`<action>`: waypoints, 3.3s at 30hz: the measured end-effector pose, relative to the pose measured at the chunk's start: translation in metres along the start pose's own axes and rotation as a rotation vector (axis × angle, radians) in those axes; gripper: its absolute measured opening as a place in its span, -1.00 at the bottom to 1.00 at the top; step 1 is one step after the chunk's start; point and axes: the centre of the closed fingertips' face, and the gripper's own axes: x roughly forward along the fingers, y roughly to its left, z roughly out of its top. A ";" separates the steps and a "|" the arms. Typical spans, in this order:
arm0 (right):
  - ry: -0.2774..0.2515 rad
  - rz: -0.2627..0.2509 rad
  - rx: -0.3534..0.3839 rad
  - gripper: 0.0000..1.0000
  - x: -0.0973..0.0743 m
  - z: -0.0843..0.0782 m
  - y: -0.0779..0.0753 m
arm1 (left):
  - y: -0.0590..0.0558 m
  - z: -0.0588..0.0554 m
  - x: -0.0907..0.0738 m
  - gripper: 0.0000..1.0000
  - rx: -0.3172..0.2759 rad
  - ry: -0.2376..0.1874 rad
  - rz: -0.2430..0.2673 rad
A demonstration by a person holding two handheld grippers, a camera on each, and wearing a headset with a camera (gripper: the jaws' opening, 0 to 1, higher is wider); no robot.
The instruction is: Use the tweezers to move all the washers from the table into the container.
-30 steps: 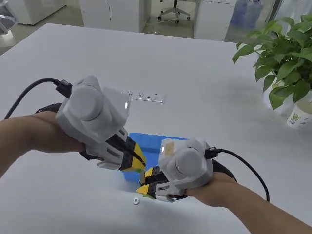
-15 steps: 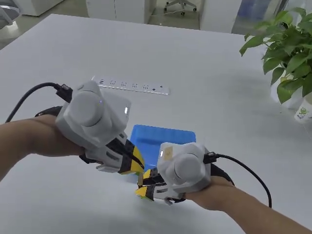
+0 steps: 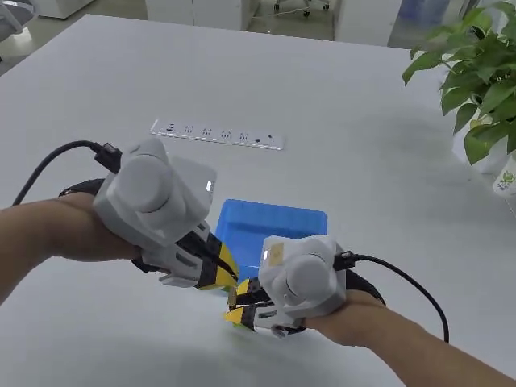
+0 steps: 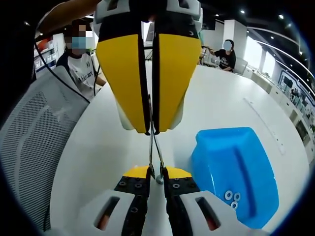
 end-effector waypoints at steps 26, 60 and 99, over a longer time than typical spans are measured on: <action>0.011 0.013 0.016 -0.79 0.002 -0.005 0.001 | 0.003 0.000 0.004 -0.89 -0.014 -0.013 -0.004; -0.025 -0.056 -0.041 -0.79 -0.051 0.043 -0.037 | 0.033 0.056 -0.042 -0.89 0.068 -0.043 0.045; 0.032 -0.076 0.002 -0.78 -0.035 -0.019 -0.103 | 0.096 0.039 0.016 -0.89 0.071 -0.011 0.050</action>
